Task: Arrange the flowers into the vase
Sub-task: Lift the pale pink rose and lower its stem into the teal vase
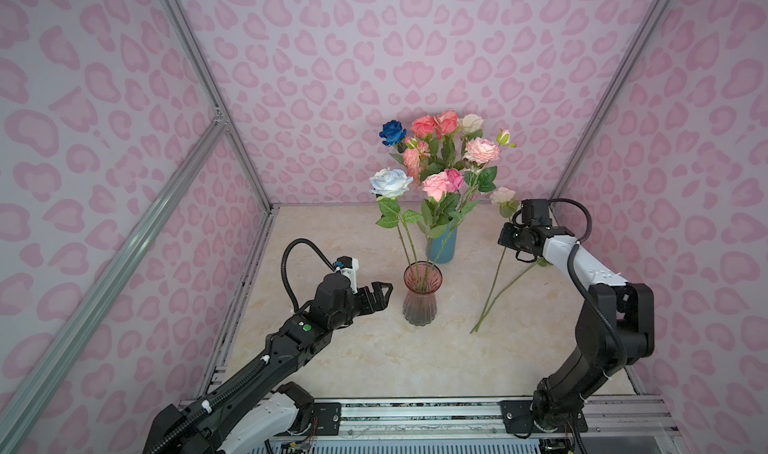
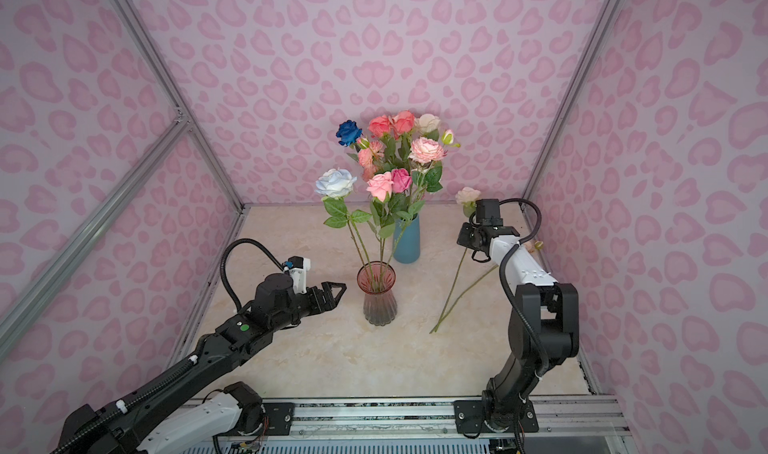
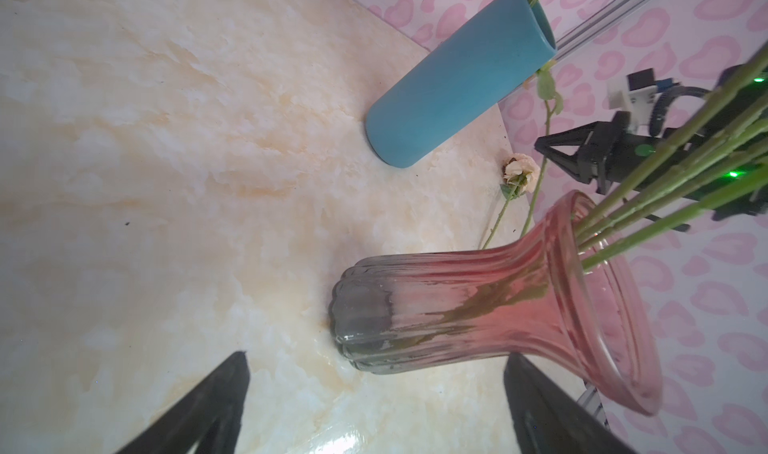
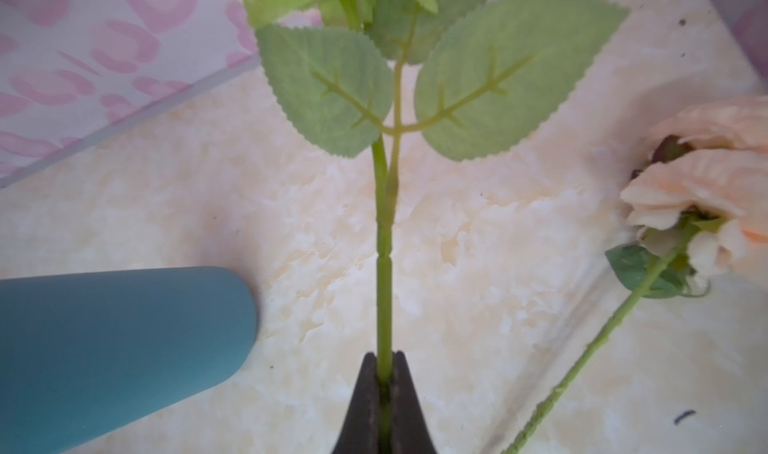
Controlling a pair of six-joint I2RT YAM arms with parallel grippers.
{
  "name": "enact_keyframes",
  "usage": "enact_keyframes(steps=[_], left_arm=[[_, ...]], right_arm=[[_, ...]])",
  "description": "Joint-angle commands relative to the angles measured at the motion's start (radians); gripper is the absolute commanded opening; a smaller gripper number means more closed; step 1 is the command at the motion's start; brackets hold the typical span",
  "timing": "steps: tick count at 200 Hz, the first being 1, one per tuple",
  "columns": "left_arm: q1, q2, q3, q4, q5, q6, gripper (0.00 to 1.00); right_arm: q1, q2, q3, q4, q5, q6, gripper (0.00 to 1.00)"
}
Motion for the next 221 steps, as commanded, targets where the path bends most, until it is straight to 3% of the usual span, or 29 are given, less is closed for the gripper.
enact_keyframes(steps=[1, 25, 83, 105, 153, 195, 221], left_arm=[[0.0, -0.031, 0.004, -0.015, -0.038, 0.012, 0.97], [0.0, -0.078, -0.005, -0.051, -0.113, -0.001, 0.96], [0.004, -0.344, -0.111, -0.148, -0.498, -0.154, 0.96], [0.009, -0.436, -0.16, -0.174, -0.598, -0.204, 0.96], [0.012, -0.501, -0.194, -0.215, -0.6, -0.247, 0.96], [0.012, -0.501, -0.186, -0.224, -0.581, -0.248, 0.96], [0.012, -0.501, -0.18, -0.223, -0.575, -0.238, 0.96]], right_arm=[[0.037, -0.12, -0.07, 0.098, 0.03, -0.003, 0.0], [0.106, -0.284, -0.168, 0.158, 0.044, -0.008, 0.0], [0.33, -0.64, -0.233, 0.183, 0.208, -0.122, 0.0], [0.419, -0.73, -0.236, 0.21, 0.258, -0.146, 0.0], [0.543, -0.858, -0.287, 0.388, 0.338, -0.224, 0.01], [0.547, -0.841, -0.261, 0.405, 0.414, -0.238, 0.0], [0.547, -0.827, -0.23, 0.42, 0.382, -0.233, 0.0]])
